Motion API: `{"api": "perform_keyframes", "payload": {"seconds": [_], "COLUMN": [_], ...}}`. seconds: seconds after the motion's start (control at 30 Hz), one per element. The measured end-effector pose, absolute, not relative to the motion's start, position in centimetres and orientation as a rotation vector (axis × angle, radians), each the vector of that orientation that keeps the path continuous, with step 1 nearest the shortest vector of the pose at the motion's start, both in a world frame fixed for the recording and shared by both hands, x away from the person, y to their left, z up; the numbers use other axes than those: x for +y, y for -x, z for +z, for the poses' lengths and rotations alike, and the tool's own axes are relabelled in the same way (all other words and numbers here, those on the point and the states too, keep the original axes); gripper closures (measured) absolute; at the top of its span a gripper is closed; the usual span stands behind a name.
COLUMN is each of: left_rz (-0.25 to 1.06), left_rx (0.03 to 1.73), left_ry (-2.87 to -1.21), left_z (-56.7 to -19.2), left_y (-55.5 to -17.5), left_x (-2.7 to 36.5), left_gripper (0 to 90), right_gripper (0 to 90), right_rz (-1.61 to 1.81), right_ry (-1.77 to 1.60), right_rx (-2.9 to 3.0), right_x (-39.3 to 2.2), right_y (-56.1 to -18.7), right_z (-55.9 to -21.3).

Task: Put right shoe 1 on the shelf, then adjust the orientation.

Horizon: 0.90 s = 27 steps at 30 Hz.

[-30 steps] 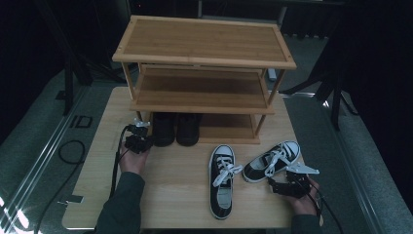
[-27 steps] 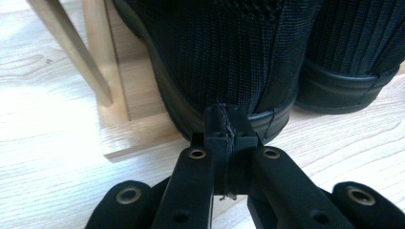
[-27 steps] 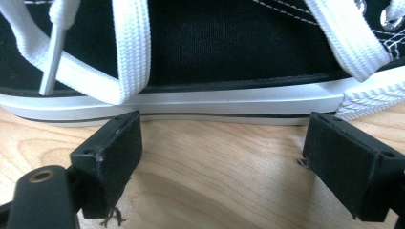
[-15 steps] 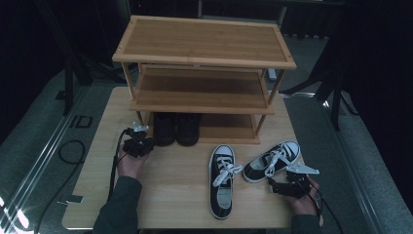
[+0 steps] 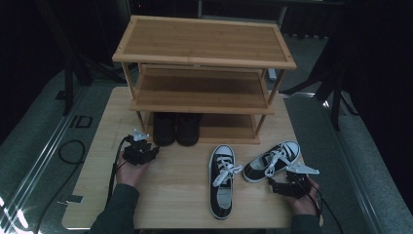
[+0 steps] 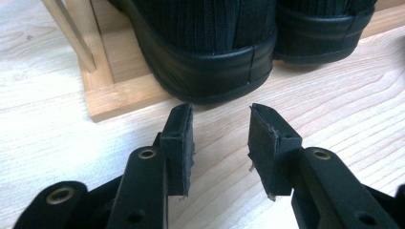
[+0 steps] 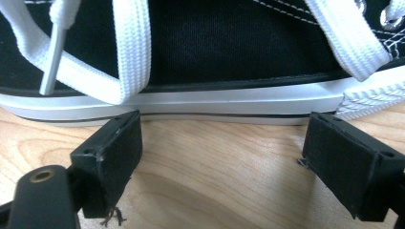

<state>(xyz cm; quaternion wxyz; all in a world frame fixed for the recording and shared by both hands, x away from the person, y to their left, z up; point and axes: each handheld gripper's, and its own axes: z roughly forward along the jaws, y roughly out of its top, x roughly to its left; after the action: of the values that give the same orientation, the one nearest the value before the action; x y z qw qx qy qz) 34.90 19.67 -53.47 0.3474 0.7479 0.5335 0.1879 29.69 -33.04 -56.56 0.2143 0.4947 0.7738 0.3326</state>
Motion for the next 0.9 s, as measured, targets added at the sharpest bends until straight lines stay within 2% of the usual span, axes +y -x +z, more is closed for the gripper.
{"api": "perform_keyframes", "payload": {"seconds": [0.53, 0.67, 0.73, 0.9], "left_rz": [0.449, 0.437, 0.440, 0.441], "left_rx": [1.402, 1.399, 1.397, 1.395], "left_ry": [-1.980, -1.979, -1.982, -1.986], "left_z": [-54.9, -55.0, -55.0, -55.1], "left_y": [-34.8, -34.8, -34.7, -34.7], "left_x": [19.7, 19.6, 19.5, 19.5], "left_gripper": [58.2, 58.3, 58.4, 58.4], "right_gripper": [12.0, 15.0, 19.3, 43.3], "right_rz": [0.897, 0.872, 0.868, 0.945], "right_ry": [-1.374, -1.358, -1.358, -1.345], "right_rx": [2.181, 2.234, 2.241, 2.269], "right_x": [-32.7, -32.4, -32.5, -33.2], "right_y": [-29.6, -29.8, -29.8, -29.2], "right_z": [-56.3, -56.0, -55.9, -55.5]}}
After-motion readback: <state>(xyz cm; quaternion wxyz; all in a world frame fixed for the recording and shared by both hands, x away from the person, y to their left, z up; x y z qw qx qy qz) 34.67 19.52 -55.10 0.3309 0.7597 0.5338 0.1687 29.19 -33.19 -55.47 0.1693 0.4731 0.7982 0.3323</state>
